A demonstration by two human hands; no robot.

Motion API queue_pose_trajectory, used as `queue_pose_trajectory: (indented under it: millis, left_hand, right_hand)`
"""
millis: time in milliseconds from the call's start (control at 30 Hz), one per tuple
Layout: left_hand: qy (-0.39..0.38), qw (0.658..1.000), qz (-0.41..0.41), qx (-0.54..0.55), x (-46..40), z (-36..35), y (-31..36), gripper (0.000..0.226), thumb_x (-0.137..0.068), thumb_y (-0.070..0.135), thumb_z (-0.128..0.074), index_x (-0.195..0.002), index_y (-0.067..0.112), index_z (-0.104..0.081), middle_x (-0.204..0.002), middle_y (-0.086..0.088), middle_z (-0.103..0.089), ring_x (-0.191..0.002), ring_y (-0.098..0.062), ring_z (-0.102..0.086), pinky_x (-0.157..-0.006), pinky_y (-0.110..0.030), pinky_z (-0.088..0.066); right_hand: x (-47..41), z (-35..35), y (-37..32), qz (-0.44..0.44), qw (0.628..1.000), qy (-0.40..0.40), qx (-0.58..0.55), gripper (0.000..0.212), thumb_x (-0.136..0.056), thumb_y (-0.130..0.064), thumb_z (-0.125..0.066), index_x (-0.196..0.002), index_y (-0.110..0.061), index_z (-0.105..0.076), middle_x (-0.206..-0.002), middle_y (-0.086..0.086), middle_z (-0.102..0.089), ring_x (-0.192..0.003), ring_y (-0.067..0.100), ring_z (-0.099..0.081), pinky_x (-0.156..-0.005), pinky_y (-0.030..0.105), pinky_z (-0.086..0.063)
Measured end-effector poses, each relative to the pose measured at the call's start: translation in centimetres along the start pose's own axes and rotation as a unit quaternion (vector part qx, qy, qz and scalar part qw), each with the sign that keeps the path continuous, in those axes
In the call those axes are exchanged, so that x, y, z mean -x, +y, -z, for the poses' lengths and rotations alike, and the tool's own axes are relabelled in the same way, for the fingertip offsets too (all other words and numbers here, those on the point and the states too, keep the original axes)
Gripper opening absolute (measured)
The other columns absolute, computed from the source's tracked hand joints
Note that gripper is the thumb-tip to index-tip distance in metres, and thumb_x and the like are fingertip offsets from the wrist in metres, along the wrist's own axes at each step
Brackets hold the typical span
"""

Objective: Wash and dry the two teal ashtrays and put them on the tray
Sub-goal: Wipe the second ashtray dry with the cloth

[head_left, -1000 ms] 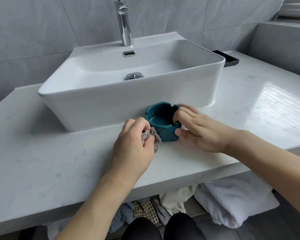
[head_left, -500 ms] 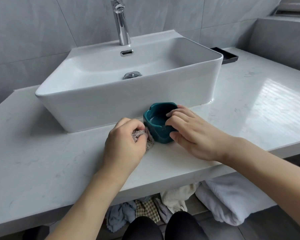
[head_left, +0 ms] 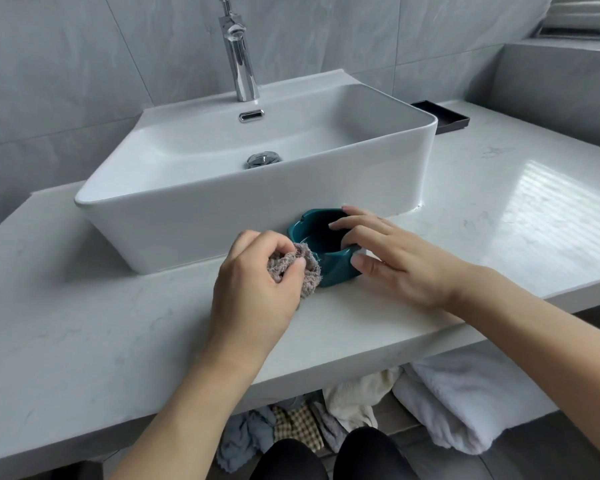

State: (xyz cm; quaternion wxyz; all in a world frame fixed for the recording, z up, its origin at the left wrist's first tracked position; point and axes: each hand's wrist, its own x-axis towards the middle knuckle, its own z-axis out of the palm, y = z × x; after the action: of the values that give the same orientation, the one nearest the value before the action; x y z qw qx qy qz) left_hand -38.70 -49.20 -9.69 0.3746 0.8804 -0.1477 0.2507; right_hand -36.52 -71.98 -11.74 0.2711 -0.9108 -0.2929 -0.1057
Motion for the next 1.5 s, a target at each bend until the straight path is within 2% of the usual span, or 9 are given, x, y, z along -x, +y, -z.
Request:
queue_pose_trajectory:
  millis: [300, 433, 567, 700, 833, 933, 1067, 1233, 1500]
  left_hand:
    - [-0.019, 0.999, 0.014, 0.023, 0.8, -0.1, -1.2, 0.014, -0.081, 0.012, -0.075, -0.082, 0.020, -0.064, -0.086, 0.011, -0.061, -0.087, 0.003, -0.055, -0.070, -0.002, -0.035]
    - [-0.049, 0.998, 0.020, 0.020, 0.4, 1.5, -1.5, 0.020, -0.078, 0.012, -0.075, -0.089, 0.021, -0.061, -0.086, 0.012, -0.061, -0.091, 0.003, -0.054, -0.073, -0.001, -0.035]
    - [-0.156, 0.987, 0.005, -0.041, -0.7, 4.0, -0.8, 0.061, -0.074, 0.036, -0.081, -0.128, 0.042, -0.054, -0.093, 0.017, -0.055, -0.087, -0.004, -0.052, -0.076, -0.008, -0.035]
    - [-0.262, 0.960, -0.002, -0.103, -2.8, 4.7, 1.0, 0.089, -0.072, 0.053, -0.079, -0.145, 0.057, -0.028, -0.096, 0.015, -0.048, -0.087, -0.010, -0.047, -0.080, -0.024, -0.036]
    - [-0.291, 0.952, -0.023, -0.096, -4.4, 4.4, 1.9, 0.066, -0.074, 0.051, -0.078, -0.131, 0.049, -0.046, -0.084, 0.006, -0.062, -0.082, -0.017, -0.060, -0.075, -0.032, -0.047]
    - [-0.316, 0.944, -0.022, -0.091, -5.8, 4.4, 2.2, 0.051, -0.075, 0.049, -0.078, -0.119, 0.042, -0.055, -0.082, 0.001, -0.062, -0.075, -0.016, -0.059, -0.068, -0.032, -0.044]
    - [-0.381, 0.924, 0.035, -0.022, -7.5, 4.1, 1.9, 0.045, -0.066, 0.049, -0.083, -0.102, 0.032, -0.062, -0.072, 0.001, -0.058, -0.063, -0.015, -0.053, -0.065, -0.030, -0.039]
    - [-0.437, 0.893, 0.108, 0.012, -9.0, 3.7, 1.4, 0.053, -0.060, 0.049, -0.080, -0.104, 0.021, -0.071, -0.097, -0.002, -0.077, -0.096, -0.023, -0.072, -0.092, -0.035, -0.053]
    - [-0.451, 0.873, 0.185, 0.031, -10.1, 3.1, 1.4, 0.035, -0.070, 0.041, -0.082, -0.086, 0.010, -0.079, -0.090, -0.015, -0.078, -0.081, -0.029, -0.072, -0.094, -0.050, -0.055]
  right_hand:
    - [-0.4, -0.8, -0.1, 0.033, 0.998, 0.013, 0.051, 0.040, -0.097, -0.042, -0.043, -0.104, -0.003, -0.052, -0.110, 0.009, -0.054, -0.146, 0.024, -0.025, -0.119, 0.022, -0.017]
    - [0.1, -0.6, -1.2, -0.028, 0.999, 0.025, -0.033, 0.038, -0.098, -0.047, -0.049, -0.104, -0.010, -0.052, -0.122, 0.005, -0.055, -0.146, 0.014, -0.026, -0.113, 0.025, -0.028]
    - [0.3, 0.7, -2.3, -0.129, 0.970, 0.050, -0.199, 0.039, -0.090, -0.056, -0.053, -0.097, -0.018, -0.055, -0.118, 0.009, -0.064, -0.114, 0.025, -0.058, -0.097, 0.047, -0.047]
    - [0.1, 2.3, -3.0, -0.175, 0.939, 0.020, -0.297, 0.043, -0.079, -0.057, -0.060, -0.093, -0.016, -0.061, -0.092, 0.003, -0.066, -0.086, 0.019, -0.060, -0.083, 0.041, -0.046]
    - [-0.2, 3.1, -3.5, -0.208, 0.898, -0.005, -0.389, 0.036, -0.087, -0.047, -0.067, -0.098, -0.013, -0.064, -0.094, 0.001, -0.069, -0.091, 0.013, -0.064, -0.095, 0.035, -0.048]
    - [-0.3, 3.3, -4.3, -0.226, 0.881, 0.004, -0.415, 0.037, -0.096, -0.033, -0.055, -0.110, 0.001, -0.059, -0.099, 0.006, -0.067, -0.087, 0.008, -0.066, -0.079, 0.021, -0.053]
    - [0.1, 2.6, -5.5, -0.234, 0.901, 0.065, -0.361, 0.040, -0.099, -0.044, -0.045, -0.125, -0.016, -0.053, -0.117, 0.002, -0.064, -0.097, 0.012, -0.066, -0.072, 0.024, -0.056]
    - [1.3, 1.2, -5.6, -0.196, 0.942, 0.101, -0.252, 0.050, -0.089, -0.047, -0.061, -0.133, -0.028, -0.046, -0.131, -0.006, -0.055, -0.112, 0.013, -0.063, -0.092, 0.034, -0.055]
    - [-0.2, 0.2, -5.1, -0.225, 0.947, 0.150, -0.172, 0.038, -0.096, -0.049, -0.050, -0.129, -0.030, -0.055, -0.109, -0.004, -0.069, -0.099, 0.017, -0.068, -0.085, 0.041, -0.056]
